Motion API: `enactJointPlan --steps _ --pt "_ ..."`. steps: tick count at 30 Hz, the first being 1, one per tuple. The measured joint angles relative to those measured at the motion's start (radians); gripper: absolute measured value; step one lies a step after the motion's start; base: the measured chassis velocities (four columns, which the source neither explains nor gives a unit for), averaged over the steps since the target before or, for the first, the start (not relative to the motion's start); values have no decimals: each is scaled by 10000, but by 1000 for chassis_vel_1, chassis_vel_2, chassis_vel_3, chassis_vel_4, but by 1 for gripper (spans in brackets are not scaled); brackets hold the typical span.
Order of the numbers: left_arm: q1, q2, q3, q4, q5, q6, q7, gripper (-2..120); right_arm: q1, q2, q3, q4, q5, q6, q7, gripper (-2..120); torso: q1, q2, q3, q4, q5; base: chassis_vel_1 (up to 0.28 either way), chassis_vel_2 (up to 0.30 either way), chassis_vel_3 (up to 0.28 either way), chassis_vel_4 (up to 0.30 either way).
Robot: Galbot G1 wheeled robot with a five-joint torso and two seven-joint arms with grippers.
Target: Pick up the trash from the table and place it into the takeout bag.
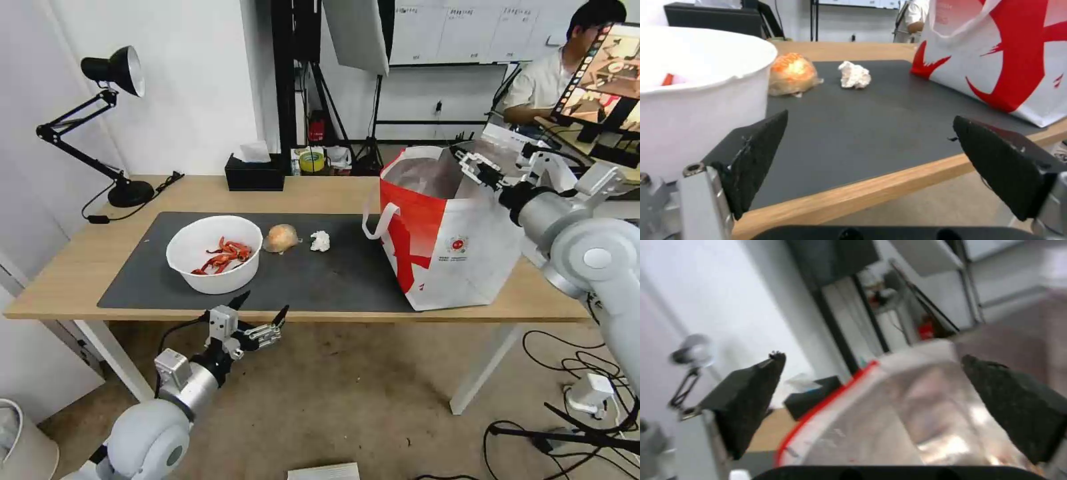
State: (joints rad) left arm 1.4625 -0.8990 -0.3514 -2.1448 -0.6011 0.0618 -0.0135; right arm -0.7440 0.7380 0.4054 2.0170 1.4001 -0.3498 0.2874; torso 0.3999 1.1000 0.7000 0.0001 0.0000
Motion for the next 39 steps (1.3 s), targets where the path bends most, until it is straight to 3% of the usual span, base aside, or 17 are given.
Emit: enactJointPlan --steps 2,4,6,15,18,28,39 --pt "87 5 -138 -31 45 0 37 100 -172 -259 -69 271 -956 81 -986 100 0 1 0 -1 -1 0 0 0 0" --pt "95 5 -156 -37 47 0 38 100 -203 -306 -93 310 -1163 100 -1133 100 0 0 0 -1 -1 0 0 0 0" --pt "132 0 -248 -62 54 -2 43 100 -539 -688 -173 612 -2669 331 -2235 100 0 0 0 0 0 0 0 0 0" --pt "144 -15 -419 1 129 -87 29 100 -1484 -1141 -36 1269 -3697 1039 -3484 100 1 0 0 -1 0 0 0 0 0" --pt "263 6 -576 172 285 -278 20 100 -2437 -1087 156 1586 -4009 1191 -3928 100 0 1 -1 -1 -1 0 0 0 0" --pt "405 -9 -846 383 316 -347 28 100 -4853 -68 339 1952 -5354 1606 -4145 100 0 1 -1 -2 -1 0 0 0 0" --pt "739 -9 -1344 624 421 -607 38 100 -6187 1013 57 1905 -6508 2260 -3628 100 -1 0 0 0 0 0 0 0 0"
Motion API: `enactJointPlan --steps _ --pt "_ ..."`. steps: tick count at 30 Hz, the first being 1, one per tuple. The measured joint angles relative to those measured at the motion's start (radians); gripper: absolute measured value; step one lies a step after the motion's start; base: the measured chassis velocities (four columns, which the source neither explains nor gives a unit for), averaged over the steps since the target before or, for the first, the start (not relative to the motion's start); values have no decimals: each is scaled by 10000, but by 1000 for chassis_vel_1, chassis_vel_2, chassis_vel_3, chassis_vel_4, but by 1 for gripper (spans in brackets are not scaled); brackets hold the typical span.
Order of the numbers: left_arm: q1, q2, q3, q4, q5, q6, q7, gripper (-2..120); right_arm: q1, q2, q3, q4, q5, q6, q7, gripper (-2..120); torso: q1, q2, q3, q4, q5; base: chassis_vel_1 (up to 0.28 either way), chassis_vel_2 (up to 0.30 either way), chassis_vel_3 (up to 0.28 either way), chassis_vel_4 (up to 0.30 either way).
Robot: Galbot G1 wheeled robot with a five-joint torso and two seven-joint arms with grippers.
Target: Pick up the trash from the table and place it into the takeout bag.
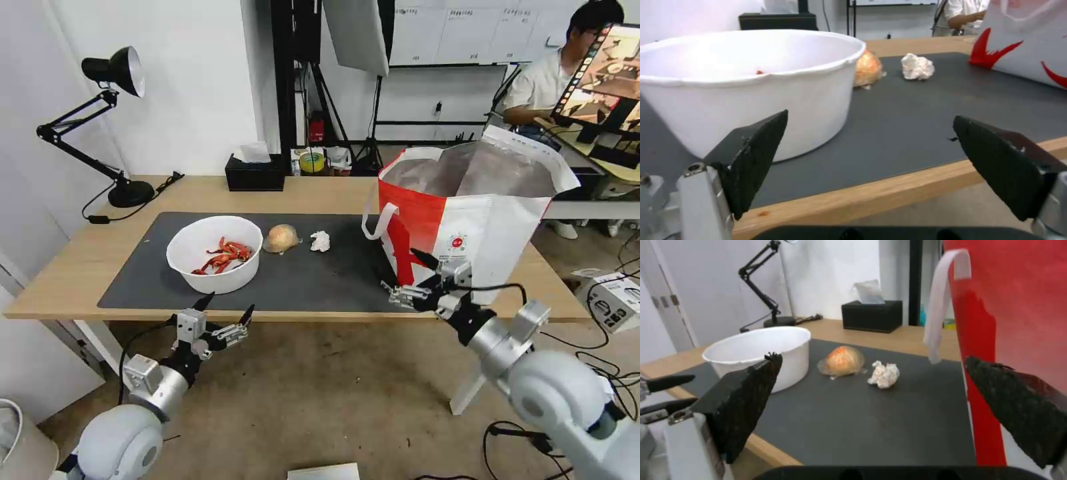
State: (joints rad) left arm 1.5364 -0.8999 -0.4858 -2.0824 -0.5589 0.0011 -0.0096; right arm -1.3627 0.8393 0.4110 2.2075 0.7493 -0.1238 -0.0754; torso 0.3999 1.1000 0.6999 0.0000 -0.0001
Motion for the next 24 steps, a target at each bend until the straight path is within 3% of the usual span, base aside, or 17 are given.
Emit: enactJointPlan --steps 18,24 --pt "502 -54 -398 125 124 -193 -114 100 -1446 1423 -20 -449 -1495 746 479 100 0 1 0 0 0 0 0 0 0" --pt "683 -208 -507 184 220 -151 -800 100 -1743 1897 -201 -730 -1934 889 779 100 1 0 0 0 0 0 0 0 0"
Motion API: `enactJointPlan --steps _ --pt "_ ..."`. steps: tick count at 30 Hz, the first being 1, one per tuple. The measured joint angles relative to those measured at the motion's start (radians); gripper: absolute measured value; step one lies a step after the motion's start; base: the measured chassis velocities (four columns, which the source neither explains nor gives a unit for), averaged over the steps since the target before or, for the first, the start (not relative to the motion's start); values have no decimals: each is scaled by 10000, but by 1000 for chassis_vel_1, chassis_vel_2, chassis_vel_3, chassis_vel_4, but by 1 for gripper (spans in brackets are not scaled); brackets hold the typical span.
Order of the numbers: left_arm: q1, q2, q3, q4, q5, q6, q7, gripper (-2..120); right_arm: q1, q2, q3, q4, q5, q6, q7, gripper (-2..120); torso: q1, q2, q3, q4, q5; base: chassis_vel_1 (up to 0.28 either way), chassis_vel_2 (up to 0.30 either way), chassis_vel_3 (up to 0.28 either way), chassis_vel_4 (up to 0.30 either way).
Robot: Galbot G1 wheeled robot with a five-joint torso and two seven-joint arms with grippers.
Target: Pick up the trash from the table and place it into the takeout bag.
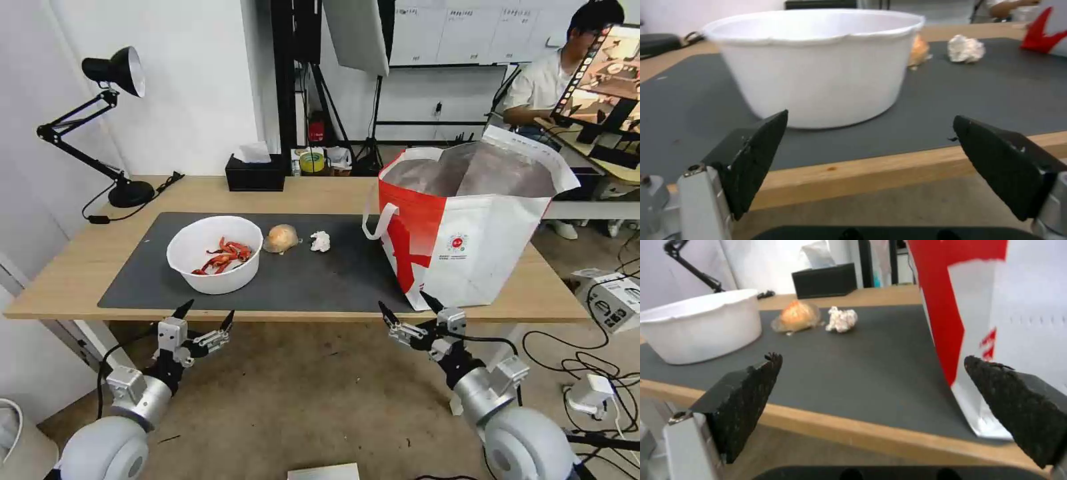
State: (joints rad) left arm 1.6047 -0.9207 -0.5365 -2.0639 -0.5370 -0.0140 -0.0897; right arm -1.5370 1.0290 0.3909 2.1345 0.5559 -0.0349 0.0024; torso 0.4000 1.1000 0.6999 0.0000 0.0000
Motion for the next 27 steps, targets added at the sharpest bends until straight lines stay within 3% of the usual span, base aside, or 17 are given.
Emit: enactJointPlan --steps 5,27 --pt "165 -76 -65 -36 41 232 -359 100 -118 228 -50 -52 -123 44 199 100 0 0 0 0 0 0 0 0 0" --pt "501 -220 -160 -79 183 283 -343 100 -156 446 -262 -131 -74 -13 660 100 0 0 0 0 0 0 0 0 0"
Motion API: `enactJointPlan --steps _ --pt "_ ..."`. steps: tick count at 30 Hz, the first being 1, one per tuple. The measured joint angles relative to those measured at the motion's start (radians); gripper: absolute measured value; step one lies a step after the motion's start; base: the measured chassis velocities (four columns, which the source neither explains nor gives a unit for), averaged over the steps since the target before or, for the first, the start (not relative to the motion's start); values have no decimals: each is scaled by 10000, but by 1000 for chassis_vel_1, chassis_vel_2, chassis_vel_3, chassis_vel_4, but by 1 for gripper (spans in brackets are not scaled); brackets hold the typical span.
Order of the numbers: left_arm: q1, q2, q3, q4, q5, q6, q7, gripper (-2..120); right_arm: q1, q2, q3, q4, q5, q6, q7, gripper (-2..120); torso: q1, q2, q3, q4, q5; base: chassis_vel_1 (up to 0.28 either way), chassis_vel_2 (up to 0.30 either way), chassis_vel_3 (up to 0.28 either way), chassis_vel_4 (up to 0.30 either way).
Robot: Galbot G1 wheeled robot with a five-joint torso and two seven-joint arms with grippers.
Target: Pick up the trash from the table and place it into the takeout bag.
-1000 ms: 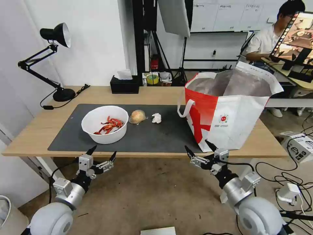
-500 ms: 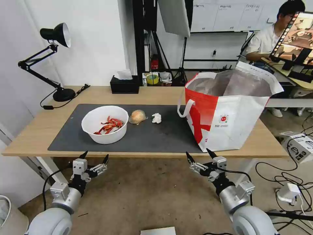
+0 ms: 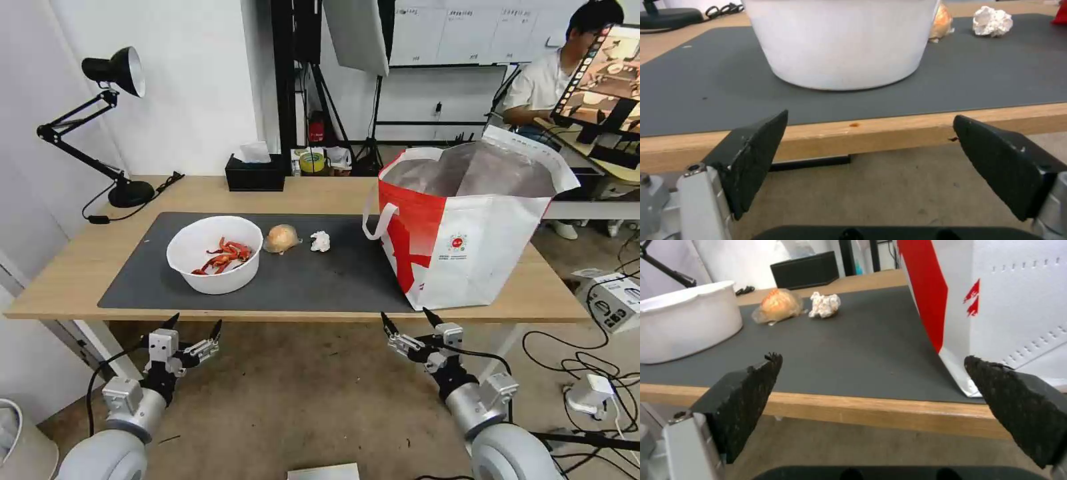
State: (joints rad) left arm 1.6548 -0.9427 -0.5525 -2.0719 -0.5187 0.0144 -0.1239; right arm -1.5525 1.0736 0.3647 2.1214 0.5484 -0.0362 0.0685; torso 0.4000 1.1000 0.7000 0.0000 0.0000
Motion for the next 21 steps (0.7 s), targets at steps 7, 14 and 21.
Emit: enactJointPlan --steps 7,14,21 --pt "11 -64 0 -6 73 -2 17 100 50 34 -154 -70 -36 -19 33 100 0 0 0 0 0 0 0 0 0" --pt "-13 -84 -6 21 133 -18 26 100 218 46 -368 -126 -122 -92 109 100 0 0 0 0 0 0 0 0 0" --pt "-79 -114 70 64 166 -92 55 100 797 -38 -894 -22 -185 -328 157 100 0 0 0 0 0 0 0 0 0"
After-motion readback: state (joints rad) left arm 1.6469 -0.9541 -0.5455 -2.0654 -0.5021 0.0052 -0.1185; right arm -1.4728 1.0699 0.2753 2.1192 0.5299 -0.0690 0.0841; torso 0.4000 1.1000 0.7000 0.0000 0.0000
